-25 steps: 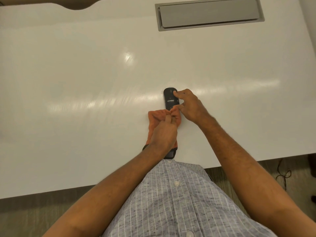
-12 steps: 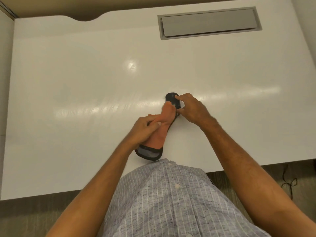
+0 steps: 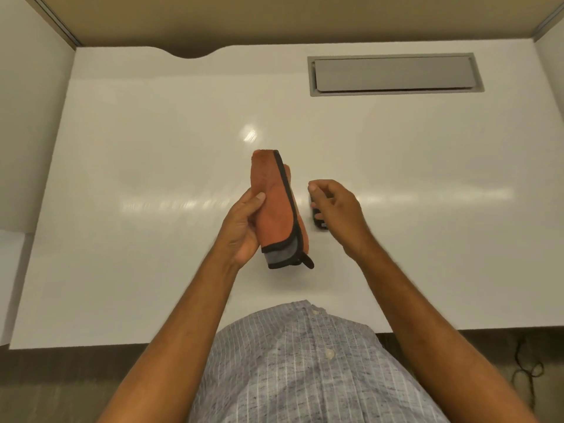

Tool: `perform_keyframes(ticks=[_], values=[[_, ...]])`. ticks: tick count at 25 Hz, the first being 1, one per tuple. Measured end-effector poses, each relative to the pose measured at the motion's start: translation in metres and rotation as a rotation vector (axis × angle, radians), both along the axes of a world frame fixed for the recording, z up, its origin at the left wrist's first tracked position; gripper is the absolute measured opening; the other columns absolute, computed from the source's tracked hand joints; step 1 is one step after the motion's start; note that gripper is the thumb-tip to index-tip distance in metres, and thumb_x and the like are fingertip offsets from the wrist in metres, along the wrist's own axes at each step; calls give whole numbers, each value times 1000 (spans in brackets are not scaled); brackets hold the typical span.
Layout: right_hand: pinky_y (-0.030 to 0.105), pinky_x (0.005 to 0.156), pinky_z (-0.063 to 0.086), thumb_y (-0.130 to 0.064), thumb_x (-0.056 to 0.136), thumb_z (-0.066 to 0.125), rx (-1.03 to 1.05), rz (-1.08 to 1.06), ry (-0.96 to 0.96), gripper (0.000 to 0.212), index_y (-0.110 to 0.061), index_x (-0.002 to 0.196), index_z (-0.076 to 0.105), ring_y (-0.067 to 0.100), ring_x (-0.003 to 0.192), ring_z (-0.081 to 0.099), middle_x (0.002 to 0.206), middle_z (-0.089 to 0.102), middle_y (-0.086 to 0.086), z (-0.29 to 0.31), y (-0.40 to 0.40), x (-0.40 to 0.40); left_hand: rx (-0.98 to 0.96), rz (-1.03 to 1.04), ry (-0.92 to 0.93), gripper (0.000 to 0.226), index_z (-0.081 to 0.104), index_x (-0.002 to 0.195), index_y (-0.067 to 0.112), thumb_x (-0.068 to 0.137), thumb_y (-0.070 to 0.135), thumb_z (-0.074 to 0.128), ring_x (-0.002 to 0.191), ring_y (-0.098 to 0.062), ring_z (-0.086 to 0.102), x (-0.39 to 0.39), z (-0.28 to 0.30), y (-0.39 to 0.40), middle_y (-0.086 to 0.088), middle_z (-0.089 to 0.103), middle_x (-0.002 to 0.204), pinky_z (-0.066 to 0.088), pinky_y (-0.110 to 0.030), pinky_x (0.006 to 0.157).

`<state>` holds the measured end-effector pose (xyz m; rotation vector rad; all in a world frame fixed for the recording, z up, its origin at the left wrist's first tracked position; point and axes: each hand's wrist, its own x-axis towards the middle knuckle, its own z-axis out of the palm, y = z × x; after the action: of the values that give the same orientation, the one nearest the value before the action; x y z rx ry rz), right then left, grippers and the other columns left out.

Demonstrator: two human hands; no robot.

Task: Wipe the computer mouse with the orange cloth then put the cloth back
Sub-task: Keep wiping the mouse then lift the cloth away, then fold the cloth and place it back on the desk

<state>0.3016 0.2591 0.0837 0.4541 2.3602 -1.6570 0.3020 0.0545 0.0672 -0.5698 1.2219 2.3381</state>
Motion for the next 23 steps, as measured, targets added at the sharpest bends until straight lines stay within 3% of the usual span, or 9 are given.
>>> perform_keyframes(ticks=[4, 6, 10, 12, 14, 15, 17, 20, 23], values=[[15, 73, 57, -64, 95, 56, -169, 36, -26, 42, -35, 124, 65, -6, 94, 69, 114, 69, -20, 14, -34, 5, 21, -26, 50, 35, 66, 137, 18, 103, 22, 60, 125, -28, 68, -6, 1, 10, -12, 68, 139, 59, -42, 96], [17, 73, 59, -71, 87, 61, -134, 50, 5, 54, -34, 127, 62, -6, 95, 68, 115, 67, -21, 11, -41, 7, 20, -33, 49, 39, 62, 142, 16, 103, 21, 59, 127, -30, 67, -8, 1, 14, -13, 68, 140, 59, -44, 99], [1, 63, 48, -65, 89, 63, 72, 31, 146, 50, -40, 132, 58, -13, 92, 61, 107, 51, -35, 4, -44, 9, 51, -22, 55, 33, 67, 135, 19, 104, 16, 57, 124, -27, 68, -12, 3, 21, -12, 70, 137, 58, -44, 101], [4, 71, 50, -55, 94, 65, 124, -16, 217, 43, -37, 132, 60, -8, 95, 61, 106, 51, -37, 1, -43, 10, 62, -30, 63, 36, 63, 140, 16, 105, 14, 56, 123, -27, 68, -15, 3, 23, -14, 68, 138, 58, -43, 101], [16, 79, 57, -47, 95, 68, 159, -53, 293, 35, -31, 126, 63, 0, 97, 64, 106, 58, -26, -1, -42, 8, 71, -36, 73, 36, 62, 140, 15, 106, 13, 54, 121, -25, 69, -19, 4, 26, -12, 70, 135, 59, -38, 96], [19, 79, 58, -45, 94, 68, 176, -58, 311, 33, -30, 123, 63, 2, 96, 65, 106, 60, -22, 0, -41, 5, 73, -37, 73, 34, 63, 139, 16, 106, 14, 53, 119, -24, 70, -20, 4, 27, -11, 71, 133, 60, -37, 95], [10, 71, 54, -47, 93, 68, 168, -39, 309, 32, -32, 119, 60, -3, 89, 67, 100, 62, -26, 8, -42, -2, 73, -36, 61, 34, 63, 139, 17, 107, 15, 52, 121, -26, 70, -24, 3, 29, -11, 71, 133, 60, -38, 96], [10, 64, 56, -51, 89, 66, 87, 2, 259, 25, -37, 107, 55, -5, 84, 68, 86, 65, -31, 24, -43, -20, 77, -46, 63, 39, 58, 146, 15, 107, 19, 52, 137, -35, 57, -33, 1, 27, -18, 62, 146, 51, -48, 111], [16, 60, 59, -42, 90, 67, -80, -18, 194, 14, -41, 97, 54, 1, 83, 71, 88, 67, -30, 36, -43, -41, 114, 3, 40, 41, 62, 143, 17, 104, 28, 58, 128, -29, 63, -47, 3, 20, -13, 66, 141, 57, -46, 100]])
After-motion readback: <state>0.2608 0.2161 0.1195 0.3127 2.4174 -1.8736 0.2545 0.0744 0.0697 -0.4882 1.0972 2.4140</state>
